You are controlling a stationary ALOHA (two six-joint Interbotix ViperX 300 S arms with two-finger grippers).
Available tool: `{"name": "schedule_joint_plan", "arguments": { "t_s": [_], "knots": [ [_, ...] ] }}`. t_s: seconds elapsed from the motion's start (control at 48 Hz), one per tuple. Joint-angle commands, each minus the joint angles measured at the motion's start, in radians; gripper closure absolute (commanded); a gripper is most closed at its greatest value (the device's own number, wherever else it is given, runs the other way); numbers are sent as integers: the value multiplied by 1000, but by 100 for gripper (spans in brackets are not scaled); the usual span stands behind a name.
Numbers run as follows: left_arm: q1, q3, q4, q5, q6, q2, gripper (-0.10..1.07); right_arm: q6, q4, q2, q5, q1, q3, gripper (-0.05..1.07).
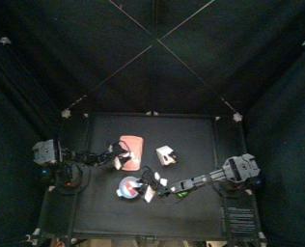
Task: Put rice on plate
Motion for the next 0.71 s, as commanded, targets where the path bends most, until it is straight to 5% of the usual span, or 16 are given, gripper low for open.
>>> {"name": "schedule_joint_plan", "arguments": {
  "t_s": [0.0,0.688],
  "knots": [
    [0,-11,2,-3,2,-20,15,2,-2,-44,2,2,-11,22],
    [0,-3,6,-3,2,-44,15,2,12,-40,2,0,-11,22]
  ]
}}
